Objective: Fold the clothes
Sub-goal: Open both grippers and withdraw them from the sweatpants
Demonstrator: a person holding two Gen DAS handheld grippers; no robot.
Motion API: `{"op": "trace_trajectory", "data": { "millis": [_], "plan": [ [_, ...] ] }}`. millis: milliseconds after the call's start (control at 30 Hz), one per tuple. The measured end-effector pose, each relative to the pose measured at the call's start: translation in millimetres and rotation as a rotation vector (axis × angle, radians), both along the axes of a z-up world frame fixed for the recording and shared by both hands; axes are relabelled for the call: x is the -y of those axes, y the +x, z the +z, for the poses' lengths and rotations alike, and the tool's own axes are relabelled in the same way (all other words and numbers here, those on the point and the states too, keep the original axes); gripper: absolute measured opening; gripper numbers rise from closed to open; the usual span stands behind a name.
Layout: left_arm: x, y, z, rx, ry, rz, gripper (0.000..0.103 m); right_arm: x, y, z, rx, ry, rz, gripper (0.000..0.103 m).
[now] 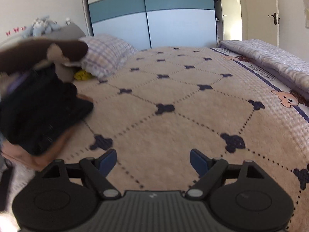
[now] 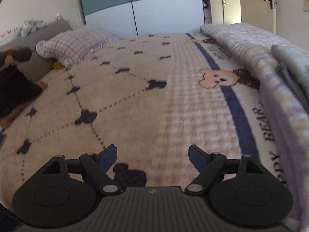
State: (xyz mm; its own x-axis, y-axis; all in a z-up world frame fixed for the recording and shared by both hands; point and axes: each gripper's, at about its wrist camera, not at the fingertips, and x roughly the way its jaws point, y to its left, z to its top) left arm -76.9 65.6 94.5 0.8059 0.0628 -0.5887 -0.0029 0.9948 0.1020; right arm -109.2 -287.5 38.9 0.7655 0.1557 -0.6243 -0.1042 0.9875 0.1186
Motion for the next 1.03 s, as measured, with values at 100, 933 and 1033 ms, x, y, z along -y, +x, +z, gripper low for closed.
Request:
{"op": "trace_trajectory", "data": {
  "millis": [100,933,1033],
  "plan": [
    [15.6,20.0,-47.4,-0.059,-0.070,-0.043,0.084,-15.7,12.2,-31.6,-0.013,-0.041,-0.012,0.087],
    [37.2,122.4,-92.8,-0.015,-0.100,-0.023,0.103,-73.4,163.5,-45.1,0.083,-0.082,-0.170,0.103],
    [37.7,122.4,-92.8,-0.013,-0.096,-0.022,0.103,-68.2,161.8,-44.9,0.090,-0.040,-0.172,0.103]
  ]
}}
